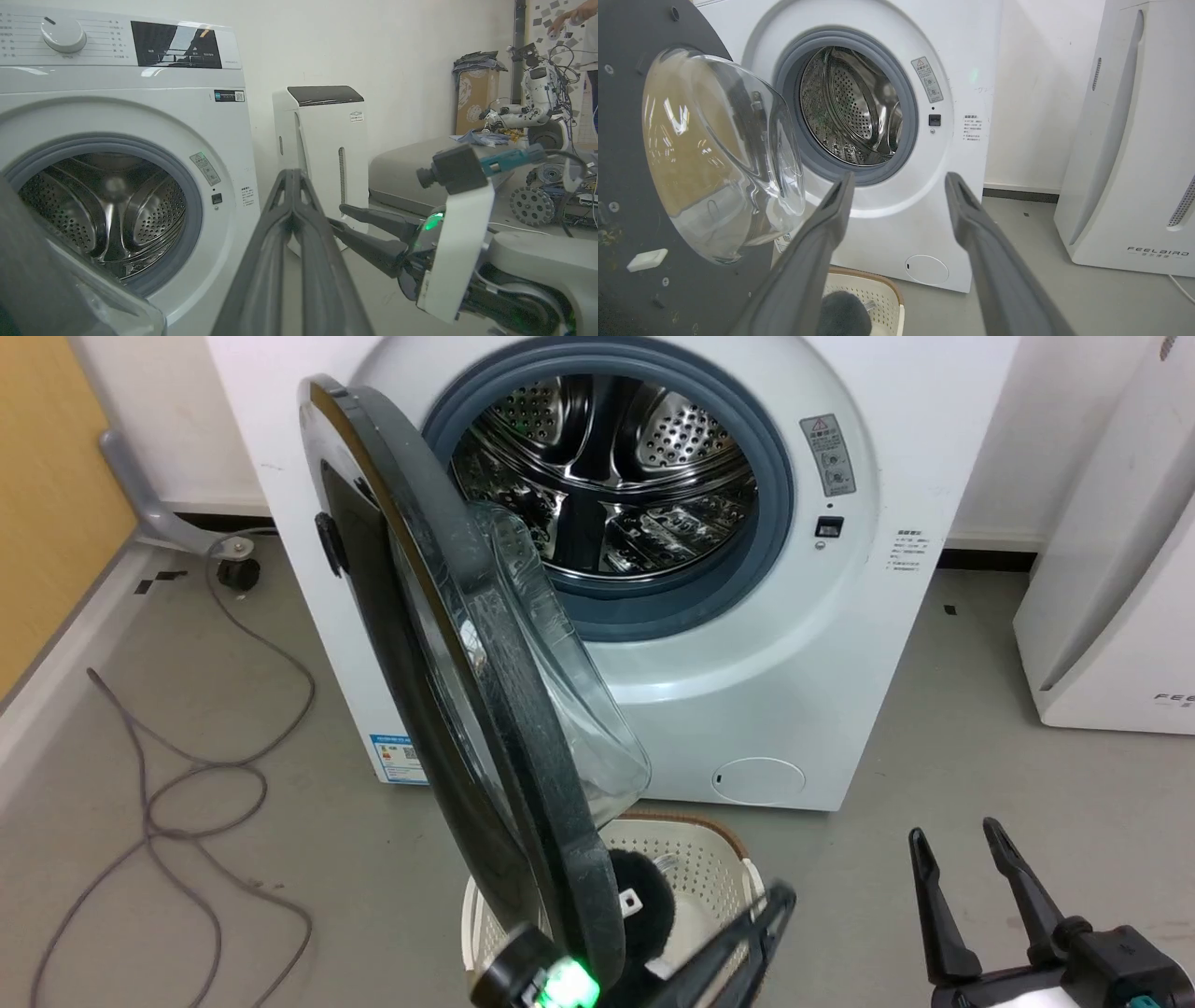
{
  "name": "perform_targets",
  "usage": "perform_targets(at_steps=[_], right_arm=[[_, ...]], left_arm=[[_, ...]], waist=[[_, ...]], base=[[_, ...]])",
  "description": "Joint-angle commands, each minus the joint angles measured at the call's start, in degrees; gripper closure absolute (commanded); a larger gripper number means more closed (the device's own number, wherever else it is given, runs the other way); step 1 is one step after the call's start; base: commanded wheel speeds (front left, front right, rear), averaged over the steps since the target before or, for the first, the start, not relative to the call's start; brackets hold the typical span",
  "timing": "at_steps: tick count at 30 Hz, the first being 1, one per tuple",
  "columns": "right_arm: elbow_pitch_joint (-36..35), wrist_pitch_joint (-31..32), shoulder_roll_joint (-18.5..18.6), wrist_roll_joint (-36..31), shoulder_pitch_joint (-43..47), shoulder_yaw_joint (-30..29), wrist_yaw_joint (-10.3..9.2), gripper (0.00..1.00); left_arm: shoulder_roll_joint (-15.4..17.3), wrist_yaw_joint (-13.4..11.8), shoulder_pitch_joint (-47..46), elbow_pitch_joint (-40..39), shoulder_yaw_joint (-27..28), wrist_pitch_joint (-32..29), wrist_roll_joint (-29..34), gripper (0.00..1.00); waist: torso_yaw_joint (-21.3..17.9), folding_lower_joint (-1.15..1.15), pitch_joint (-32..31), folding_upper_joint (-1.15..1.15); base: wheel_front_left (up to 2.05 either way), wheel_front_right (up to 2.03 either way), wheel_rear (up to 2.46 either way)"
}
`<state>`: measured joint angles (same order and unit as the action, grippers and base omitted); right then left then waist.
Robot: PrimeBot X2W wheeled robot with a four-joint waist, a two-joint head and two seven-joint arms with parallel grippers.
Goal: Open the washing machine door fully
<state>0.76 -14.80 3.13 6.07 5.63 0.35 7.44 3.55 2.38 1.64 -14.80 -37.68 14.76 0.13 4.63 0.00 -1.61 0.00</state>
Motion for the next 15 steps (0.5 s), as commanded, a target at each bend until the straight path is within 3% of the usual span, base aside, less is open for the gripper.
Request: perform_targets(at_steps=[1, 15], right_arm=[[0.2, -0.2, -0.2, 0.5, 0.7, -0.2, 0.05, 0.0], [1.1, -0.2, -0.2, 0.5, 0.0, -0.2, 0.05, 0.0]], left_arm=[[0.4, 0.2, 1.1, 1.9, -0.4, 0.2, -0.5, 1.0], [-0.6, -3.9, 0.6, 13.9, 5.4, 0.2, -6.5, 1.0]], waist=[[0.2, 0.0, 0.1, 0.0], [1.3, 0.0, 0.8, 0.0]], base=[[0.0, 0.0, 0.0], [0.0, 0.0, 0.0]])
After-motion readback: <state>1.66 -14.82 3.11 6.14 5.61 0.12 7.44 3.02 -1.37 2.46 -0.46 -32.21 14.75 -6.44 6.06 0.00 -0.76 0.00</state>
